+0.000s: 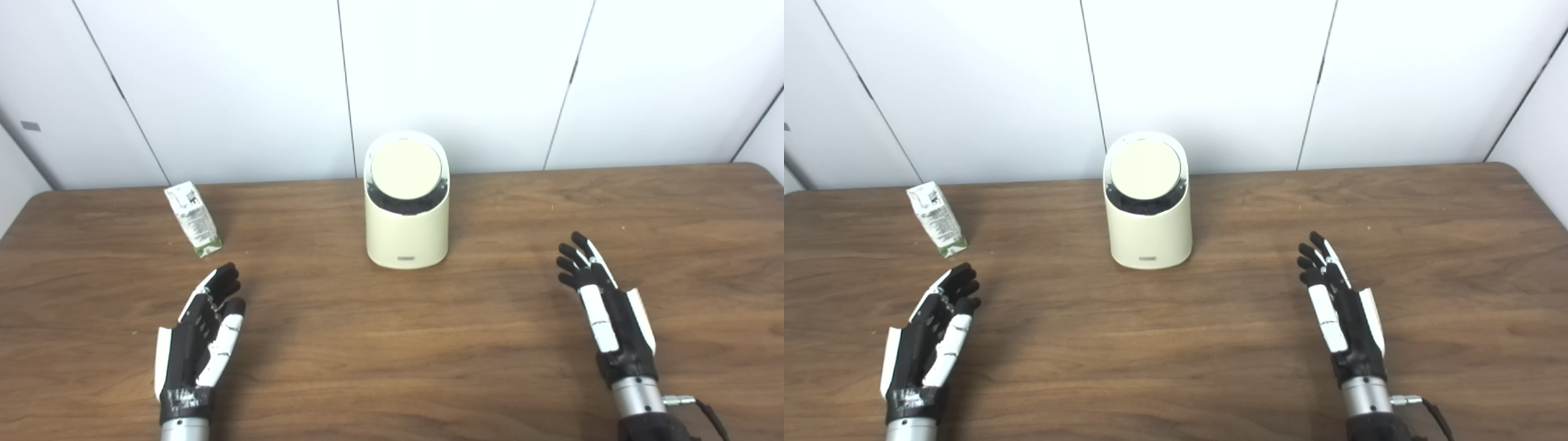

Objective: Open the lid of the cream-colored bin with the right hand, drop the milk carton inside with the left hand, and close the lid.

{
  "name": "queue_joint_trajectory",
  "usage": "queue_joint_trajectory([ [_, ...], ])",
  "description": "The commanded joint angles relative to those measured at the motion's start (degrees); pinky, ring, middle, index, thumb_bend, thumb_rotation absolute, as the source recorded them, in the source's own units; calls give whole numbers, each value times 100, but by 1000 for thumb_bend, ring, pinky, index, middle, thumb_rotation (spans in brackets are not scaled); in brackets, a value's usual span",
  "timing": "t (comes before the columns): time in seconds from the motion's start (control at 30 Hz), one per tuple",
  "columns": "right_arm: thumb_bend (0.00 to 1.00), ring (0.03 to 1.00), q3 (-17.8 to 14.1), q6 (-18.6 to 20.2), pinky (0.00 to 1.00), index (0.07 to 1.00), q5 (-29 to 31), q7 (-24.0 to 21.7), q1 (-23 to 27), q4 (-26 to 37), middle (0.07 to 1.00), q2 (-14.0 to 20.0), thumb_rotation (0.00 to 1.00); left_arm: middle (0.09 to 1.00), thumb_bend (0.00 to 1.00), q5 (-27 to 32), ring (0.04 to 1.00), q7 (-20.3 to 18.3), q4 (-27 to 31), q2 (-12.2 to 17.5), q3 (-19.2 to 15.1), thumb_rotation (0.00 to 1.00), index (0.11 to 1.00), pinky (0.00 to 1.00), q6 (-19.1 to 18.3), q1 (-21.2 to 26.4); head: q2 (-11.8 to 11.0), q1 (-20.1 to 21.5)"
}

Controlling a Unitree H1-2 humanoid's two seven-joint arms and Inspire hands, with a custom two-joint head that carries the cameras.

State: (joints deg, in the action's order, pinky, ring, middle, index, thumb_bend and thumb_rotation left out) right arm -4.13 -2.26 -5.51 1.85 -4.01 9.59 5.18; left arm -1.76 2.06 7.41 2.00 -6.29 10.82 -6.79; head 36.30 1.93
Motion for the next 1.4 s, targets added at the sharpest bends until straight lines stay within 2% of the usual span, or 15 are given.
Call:
queue_joint_trajectory([
  [0.0,505,877,-14,-54,848,939,0,3,92,190,896,43,958,859,588,89,845,40,-315,-66,21,603,872,807,262,-31,4,6],
  [0.13,506,880,-19,-95,854,940,-16,9,89,133,896,62,973,856,610,80,838,44,-365,-58,21,619,869,797,348,-26,8,3],
  [0.2,519,881,-24,-87,855,941,-1,6,89,130,895,60,973,867,578,120,847,18,-384,-52,26,610,878,810,417,-21,8,3],
  [0.5,511,887,-16,12,866,941,-9,-10,69,230,900,67,974,861,591,45,842,69,-282,-80,20,609,875,805,257,-41,18,-19],
  [0.6,501,881,-6,5,846,934,-73,-6,56,235,892,91,955,859,596,15,843,69,-222,-85,34,617,875,809,202,-68,-7,-138],
  [0.73,561,847,83,65,734,926,-530,48,46,325,878,165,735,854,581,20,845,60,-219,-95,42,618,875,817,238,-118,-78,-169],
  [0.8,608,837,120,147,744,916,-672,83,81,386,870,140,617,851,596,12,845,60,-221,-92,43,607,871,815,238,-142,-109,-164],
  [0.9,649,831,167,235,744,906,-721,82,238,431,862,78,506,849,601,8,839,42,-227,-69,48,604,870,801,288,-178,-157,-135],
  [1.07,726,825,307,422,727,901,-1017,59,585,462,858,90,472,853,575,-24,836,15,-134,-32,52,598,874,801,255,-231,-137,-64],
  [1.2,783,823,488,903,727,886,-1361,24,1043,662,855,-9,449,853,568,-94,837,13,-62,-2,57,614,874,802,184,-258,-147,8],
  [1.37,836,839,659,1441,721,878,-1724,11,1652,702,861,-122,469,861,545,-51,843,-18,-63,15,65,597,878,813,213,-273,-153,34],
])
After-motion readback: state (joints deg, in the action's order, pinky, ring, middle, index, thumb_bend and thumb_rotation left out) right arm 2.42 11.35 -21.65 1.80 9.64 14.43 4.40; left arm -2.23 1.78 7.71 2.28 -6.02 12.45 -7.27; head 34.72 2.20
